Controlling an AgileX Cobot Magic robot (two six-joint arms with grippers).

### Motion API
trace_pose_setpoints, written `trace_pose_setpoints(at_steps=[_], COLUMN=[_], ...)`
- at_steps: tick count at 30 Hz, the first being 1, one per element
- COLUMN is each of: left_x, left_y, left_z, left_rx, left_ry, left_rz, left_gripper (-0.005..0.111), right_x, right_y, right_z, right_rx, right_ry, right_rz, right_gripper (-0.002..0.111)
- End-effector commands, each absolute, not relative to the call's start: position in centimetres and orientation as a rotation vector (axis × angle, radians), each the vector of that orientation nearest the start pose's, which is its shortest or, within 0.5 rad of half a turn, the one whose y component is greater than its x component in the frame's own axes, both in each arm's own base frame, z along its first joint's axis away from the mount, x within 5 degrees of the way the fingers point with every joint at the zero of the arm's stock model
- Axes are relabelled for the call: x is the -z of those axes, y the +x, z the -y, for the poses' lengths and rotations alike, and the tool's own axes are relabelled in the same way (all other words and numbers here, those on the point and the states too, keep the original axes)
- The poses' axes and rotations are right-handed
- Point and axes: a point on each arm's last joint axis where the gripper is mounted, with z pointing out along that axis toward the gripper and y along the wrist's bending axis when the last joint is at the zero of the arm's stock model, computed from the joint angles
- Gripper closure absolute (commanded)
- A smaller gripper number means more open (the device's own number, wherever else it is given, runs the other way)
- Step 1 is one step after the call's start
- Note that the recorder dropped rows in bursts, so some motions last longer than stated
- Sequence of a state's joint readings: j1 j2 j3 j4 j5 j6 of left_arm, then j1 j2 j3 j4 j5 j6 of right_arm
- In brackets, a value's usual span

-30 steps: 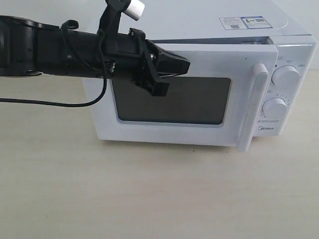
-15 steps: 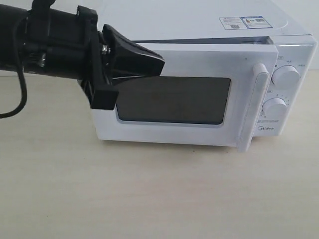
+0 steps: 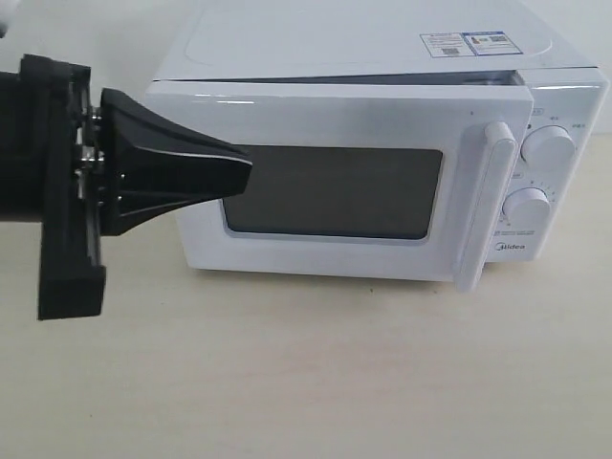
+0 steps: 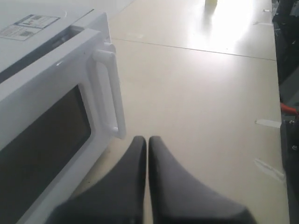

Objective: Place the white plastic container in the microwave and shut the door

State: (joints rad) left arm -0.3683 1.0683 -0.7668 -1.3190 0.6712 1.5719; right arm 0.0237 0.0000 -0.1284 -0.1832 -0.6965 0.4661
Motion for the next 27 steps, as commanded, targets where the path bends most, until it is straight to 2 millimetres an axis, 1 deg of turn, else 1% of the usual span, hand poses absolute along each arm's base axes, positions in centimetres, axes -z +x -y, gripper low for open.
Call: trace_pose_setpoints(at_steps=[1,4,6,8,11,13,16,19,22,27], left_x=[-33.8,-34.2,-34.4,-34.4,-34.4,-34.4,-34.4,-34.4,-34.1,-33.8], left_y=[16.5,16.0,15.9,15.8,15.8,15.8,15.8,15.8,15.8,15.8], left_z=[12.3,12.1,12.1,12.0,12.0,12.0,12.0,12.0,12.0,12.0], left_rx=[0.662,0.678,0.679,0.678,0.68,0.68,0.677,0.675,0.677,0.68], left_ry=[1.022,0.995,0.992,0.992,0.99,0.99,0.994,0.996,0.996,0.997], left_rz=[-1.608,-1.605,-1.601,-1.598,-1.6,-1.6,-1.6,-1.6,-1.609,-1.619], left_gripper=[0.103,0.103,0.103,0.103,0.103,0.103,0.103,0.103,0.103,0.103], right_x=[-35.4,-37.1,-37.3,-36.8,-35.9,-35.2,-34.2,-33.2,-32.3,-31.5], right_y=[1.2,2.9,4.4,6.2,8.9,10.7,12.7,14.2,15.2,16.0], right_z=[-1.2,-0.7,-0.6,-0.7,-1.5,-2.2,-3.0,-3.4,-4.0,-4.7], right_rx=[-0.407,-0.341,-0.335,-0.382,-0.384,-0.439,-0.483,-0.483,-0.486,-0.572], right_ry=[0.028,0.092,0.126,0.156,0.072,0.057,0.025,0.012,-0.025,0.022], right_rz=[-0.882,-1.08,-1.16,-1.234,-1.341,-1.413,-1.491,-1.568,-1.633,-1.694], right_gripper=[0.108,0.108,0.108,0.108,0.108,0.108,0.108,0.108,0.108,0.108])
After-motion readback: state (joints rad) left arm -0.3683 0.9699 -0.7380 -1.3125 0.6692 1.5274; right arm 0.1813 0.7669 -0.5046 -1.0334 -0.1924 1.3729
